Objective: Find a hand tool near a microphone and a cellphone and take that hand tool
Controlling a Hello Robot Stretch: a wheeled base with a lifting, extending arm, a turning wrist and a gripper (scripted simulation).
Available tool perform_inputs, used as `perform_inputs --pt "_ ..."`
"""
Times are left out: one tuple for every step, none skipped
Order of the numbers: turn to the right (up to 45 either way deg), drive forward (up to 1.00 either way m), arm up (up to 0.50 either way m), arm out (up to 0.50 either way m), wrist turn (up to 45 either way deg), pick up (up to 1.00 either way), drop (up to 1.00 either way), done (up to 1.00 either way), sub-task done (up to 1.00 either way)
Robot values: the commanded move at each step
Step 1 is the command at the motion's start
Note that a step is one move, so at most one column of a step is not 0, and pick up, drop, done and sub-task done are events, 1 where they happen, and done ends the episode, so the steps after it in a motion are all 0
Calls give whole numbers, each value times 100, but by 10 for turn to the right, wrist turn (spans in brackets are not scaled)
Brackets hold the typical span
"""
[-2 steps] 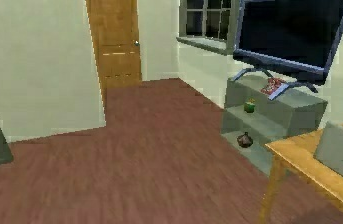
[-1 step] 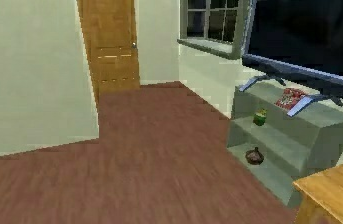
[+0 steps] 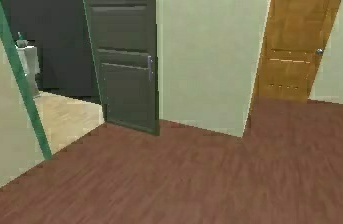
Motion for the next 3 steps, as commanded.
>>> perform_inputs --pt "-180 0 0 0 0 0 0 0 0" --pt "0 50 0 0 0 0 0 0 0" --pt "-60 0 0 0 0 0 0 0 0"
